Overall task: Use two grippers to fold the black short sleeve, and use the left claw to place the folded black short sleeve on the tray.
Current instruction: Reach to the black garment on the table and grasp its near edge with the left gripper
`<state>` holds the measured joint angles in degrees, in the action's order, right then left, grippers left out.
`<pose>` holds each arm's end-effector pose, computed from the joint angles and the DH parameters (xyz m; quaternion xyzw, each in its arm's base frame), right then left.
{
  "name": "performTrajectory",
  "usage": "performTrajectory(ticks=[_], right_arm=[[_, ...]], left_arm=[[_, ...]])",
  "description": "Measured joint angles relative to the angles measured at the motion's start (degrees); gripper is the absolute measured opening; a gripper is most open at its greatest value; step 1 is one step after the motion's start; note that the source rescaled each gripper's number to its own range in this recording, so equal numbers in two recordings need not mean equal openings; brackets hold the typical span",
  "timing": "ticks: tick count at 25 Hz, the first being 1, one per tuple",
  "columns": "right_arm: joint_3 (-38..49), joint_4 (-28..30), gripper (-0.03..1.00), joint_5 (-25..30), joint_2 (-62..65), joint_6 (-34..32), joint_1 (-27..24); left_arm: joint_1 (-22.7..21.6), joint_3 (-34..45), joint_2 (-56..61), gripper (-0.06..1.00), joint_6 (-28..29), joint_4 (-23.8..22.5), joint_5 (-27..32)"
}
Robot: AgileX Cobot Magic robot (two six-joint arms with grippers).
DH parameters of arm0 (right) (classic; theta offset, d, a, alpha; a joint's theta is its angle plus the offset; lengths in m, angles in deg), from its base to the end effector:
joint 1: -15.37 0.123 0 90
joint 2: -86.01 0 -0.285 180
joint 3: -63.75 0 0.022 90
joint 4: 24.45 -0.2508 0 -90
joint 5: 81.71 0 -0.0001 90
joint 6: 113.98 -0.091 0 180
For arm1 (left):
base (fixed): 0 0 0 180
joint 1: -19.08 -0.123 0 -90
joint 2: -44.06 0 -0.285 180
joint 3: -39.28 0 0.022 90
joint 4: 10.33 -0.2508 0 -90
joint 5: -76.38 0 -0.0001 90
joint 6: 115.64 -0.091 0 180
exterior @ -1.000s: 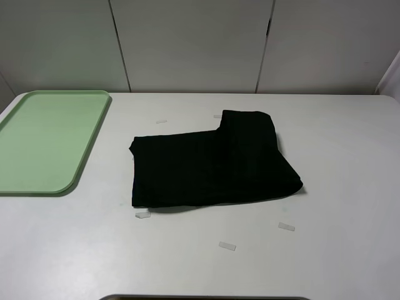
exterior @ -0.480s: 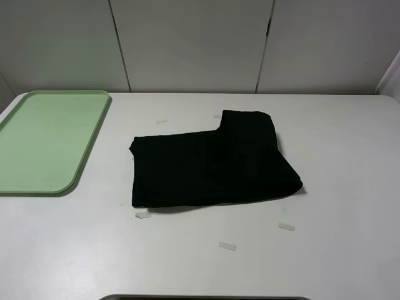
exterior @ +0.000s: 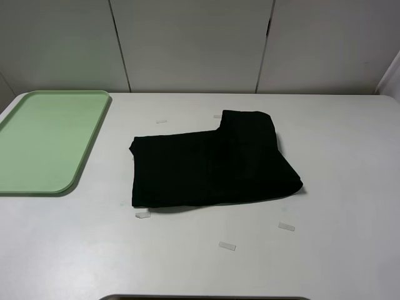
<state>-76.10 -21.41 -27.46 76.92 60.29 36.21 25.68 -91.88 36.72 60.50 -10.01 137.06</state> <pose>-0.0149 -0.0099 0.3272 -0.1021 0.7783 0.1164 0.6085 -0.0054 0.0002 0.2761 0.0778 0.8484 -0.0153 0.5233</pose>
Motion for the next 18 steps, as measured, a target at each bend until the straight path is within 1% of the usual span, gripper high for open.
performTrajectory(ticks=[4, 10, 18], right_arm=[[4.35, -0.87, 1.00, 1.28, 1.61, 0.00, 0.00], [8.42, -1.16, 1.00, 3.47, 1.61, 0.05, 0.00], [8.93, -1.29, 1.00, 4.09, 1.61, 0.05, 0.00]], left_arm=[[0.00, 0.00, 0.00, 1.00, 0.00, 0.00, 0.00], [0.00, 0.00, 0.00, 1.00, 0.00, 0.00, 0.00], [0.00, 0.00, 0.00, 1.00, 0.00, 0.00, 0.00]])
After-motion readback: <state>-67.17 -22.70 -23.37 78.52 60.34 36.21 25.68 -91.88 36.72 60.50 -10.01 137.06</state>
